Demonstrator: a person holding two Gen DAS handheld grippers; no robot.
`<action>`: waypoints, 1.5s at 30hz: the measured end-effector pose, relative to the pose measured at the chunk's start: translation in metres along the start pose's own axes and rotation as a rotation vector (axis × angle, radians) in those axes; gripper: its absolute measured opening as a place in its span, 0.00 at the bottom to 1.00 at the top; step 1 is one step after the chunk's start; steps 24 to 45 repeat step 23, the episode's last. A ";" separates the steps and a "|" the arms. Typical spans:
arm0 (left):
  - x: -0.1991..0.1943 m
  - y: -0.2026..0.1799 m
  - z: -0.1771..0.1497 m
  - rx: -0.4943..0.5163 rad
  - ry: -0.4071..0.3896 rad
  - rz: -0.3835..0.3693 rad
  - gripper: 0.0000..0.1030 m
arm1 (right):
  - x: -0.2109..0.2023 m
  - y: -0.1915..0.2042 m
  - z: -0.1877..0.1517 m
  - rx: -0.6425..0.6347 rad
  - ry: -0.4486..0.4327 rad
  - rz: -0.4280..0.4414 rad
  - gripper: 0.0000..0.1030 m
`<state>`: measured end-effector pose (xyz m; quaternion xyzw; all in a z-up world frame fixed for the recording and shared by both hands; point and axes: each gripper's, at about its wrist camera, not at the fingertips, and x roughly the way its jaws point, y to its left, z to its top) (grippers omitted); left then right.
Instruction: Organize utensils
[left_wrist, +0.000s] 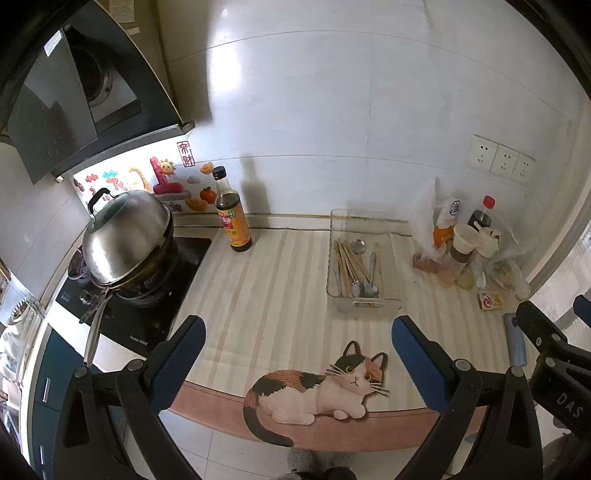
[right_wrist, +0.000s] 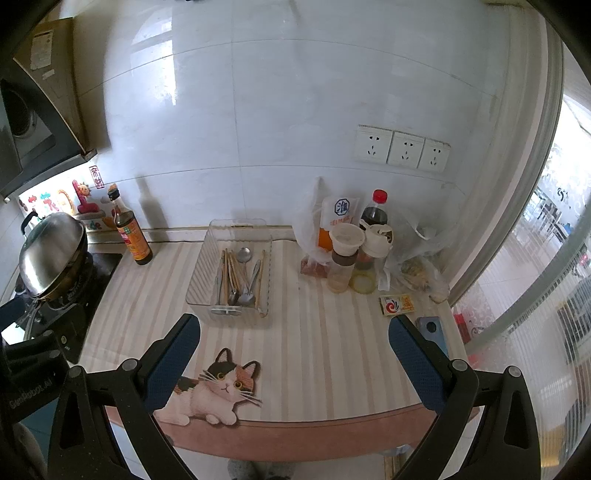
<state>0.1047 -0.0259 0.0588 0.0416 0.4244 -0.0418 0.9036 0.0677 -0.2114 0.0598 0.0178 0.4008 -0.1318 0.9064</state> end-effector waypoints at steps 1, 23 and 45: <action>0.000 -0.001 0.000 0.002 0.000 -0.001 1.00 | 0.000 0.000 0.000 -0.002 -0.001 -0.001 1.00; 0.005 -0.007 0.000 -0.003 0.003 -0.014 1.00 | 0.001 -0.003 0.000 0.006 0.001 -0.014 1.00; 0.005 -0.007 0.000 -0.003 0.003 -0.014 1.00 | 0.001 -0.003 0.000 0.006 0.001 -0.014 1.00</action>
